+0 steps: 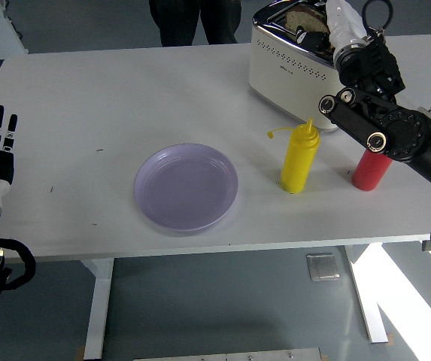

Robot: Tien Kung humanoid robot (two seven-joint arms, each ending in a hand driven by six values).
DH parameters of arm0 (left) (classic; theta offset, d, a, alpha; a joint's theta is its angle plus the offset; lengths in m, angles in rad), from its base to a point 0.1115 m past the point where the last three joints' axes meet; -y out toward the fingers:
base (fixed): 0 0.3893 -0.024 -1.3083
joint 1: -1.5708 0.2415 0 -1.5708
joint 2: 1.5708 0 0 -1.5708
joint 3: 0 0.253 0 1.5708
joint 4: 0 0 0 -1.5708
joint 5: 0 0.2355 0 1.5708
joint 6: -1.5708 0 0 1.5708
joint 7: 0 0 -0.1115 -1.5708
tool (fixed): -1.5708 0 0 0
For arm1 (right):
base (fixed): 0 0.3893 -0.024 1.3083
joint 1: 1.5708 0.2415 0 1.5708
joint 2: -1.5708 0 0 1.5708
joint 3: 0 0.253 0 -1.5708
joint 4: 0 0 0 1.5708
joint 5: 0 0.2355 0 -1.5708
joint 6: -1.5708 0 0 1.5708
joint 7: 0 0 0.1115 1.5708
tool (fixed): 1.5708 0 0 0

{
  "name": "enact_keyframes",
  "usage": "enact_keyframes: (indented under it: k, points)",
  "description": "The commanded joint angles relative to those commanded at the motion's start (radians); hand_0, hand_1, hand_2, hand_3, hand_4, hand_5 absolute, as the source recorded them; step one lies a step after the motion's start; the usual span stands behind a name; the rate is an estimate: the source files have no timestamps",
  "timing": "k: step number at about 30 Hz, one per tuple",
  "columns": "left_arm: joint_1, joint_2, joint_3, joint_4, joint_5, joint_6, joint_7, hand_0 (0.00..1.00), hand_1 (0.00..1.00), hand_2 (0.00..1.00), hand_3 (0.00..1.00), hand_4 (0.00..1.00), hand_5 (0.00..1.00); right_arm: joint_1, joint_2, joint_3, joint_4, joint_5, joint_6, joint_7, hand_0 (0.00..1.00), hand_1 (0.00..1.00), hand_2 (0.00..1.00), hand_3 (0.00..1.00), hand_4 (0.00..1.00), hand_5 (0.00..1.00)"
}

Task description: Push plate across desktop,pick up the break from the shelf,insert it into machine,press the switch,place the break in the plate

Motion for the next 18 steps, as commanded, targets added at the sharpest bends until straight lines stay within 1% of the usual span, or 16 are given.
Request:
enact_keyframes:
  k: [5, 6, 10, 12, 16, 17, 18]
  points:
    - [0.000, -0.001, 0.007, 0.001, 0.000, 0.002, 0.001, 0.802, 0.745, 0.719, 0.702, 0.674, 0.993, 0.002, -0.002, 0.008, 0.008, -0.002, 0.005, 0.006, 0.694, 0.749, 0.796, 0.750, 0.693, 0.227]
    - [0.000, -0.001, 0.007, 0.001, -0.001, 0.002, 0.001, 0.799, 0.745, 0.719, 0.702, 0.675, 0.992, 0.002, -0.003, 0.011, 0.011, -0.003, 0.005, 0.007, 0.696, 0.748, 0.791, 0.749, 0.665, 0.194]
    - [0.000, -0.001, 0.006, 0.001, 0.000, 0.004, 0.000, 0.799, 0.745, 0.719, 0.702, 0.675, 0.992, 0.005, -0.012, 0.036, 0.035, -0.018, 0.006, 0.014, 0.696, 0.748, 0.791, 0.749, 0.665, 0.194]
    - [0.000, -0.001, 0.006, 0.000, 0.001, 0.004, 0.000, 0.799, 0.745, 0.719, 0.702, 0.676, 0.990, 0.007, -0.021, 0.060, 0.056, -0.037, 0.007, 0.018, 0.695, 0.746, 0.783, 0.746, 0.652, 0.190]
    - [0.002, -0.003, 0.004, -0.001, 0.001, 0.004, 0.001, 0.799, 0.745, 0.719, 0.702, 0.676, 0.990, 0.003, -0.053, 0.127, 0.122, -0.105, 0.007, 0.021, 0.695, 0.746, 0.783, 0.746, 0.652, 0.190]
    - [0.004, -0.003, 0.002, -0.003, 0.001, 0.004, 0.000, 0.799, 0.745, 0.719, 0.702, 0.676, 0.990, -0.003, -0.069, 0.152, 0.147, -0.132, 0.006, 0.022, 0.695, 0.746, 0.783, 0.746, 0.652, 0.190]
    - [0.005, -0.003, 0.001, -0.004, 0.001, 0.004, 0.000, 0.798, 0.745, 0.719, 0.702, 0.676, 0.989, -0.011, -0.085, 0.174, 0.170, -0.158, 0.007, 0.021, 0.676, 0.713, 0.744, 0.721, 0.644, 0.189]
